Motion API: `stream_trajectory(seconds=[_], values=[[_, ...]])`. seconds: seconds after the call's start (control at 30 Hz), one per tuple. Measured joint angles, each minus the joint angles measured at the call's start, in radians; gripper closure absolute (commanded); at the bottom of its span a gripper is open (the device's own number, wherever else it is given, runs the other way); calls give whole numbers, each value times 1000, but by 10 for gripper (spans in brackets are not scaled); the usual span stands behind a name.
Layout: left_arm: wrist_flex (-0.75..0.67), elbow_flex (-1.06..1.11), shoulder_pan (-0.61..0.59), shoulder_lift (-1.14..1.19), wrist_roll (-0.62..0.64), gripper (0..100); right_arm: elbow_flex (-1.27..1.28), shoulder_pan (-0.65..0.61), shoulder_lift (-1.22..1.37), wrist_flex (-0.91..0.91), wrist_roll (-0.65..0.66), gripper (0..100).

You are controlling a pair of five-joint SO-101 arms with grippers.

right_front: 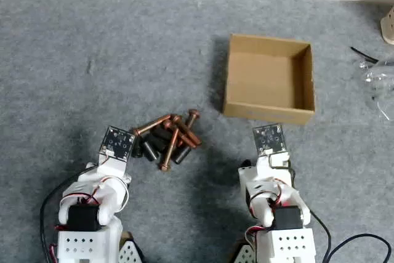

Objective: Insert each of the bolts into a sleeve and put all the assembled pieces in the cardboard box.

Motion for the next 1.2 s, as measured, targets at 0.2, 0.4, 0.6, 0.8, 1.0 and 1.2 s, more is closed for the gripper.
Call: stream_trajectory(seconds=[0.2, 0.4, 0.6, 0.8, 1.0, 1.2], values=[[0, 0, 0, 0, 0, 993, 0, 0, 0, 0, 0, 706], [0, 0, 0, 0, 0, 993, 0, 0, 0, 0, 0, 706], [0, 0, 0, 0, 0, 993, 0, 0, 0, 0, 0, 706], [0, 0, 0, 0, 0, 993, 0, 0, 0, 0, 0, 706], [0, 0, 0, 0, 0, 993, 0, 0, 0, 0, 0, 706], [0, 0, 0, 0, 0, 993, 0, -23, 0, 0, 0, 706]])
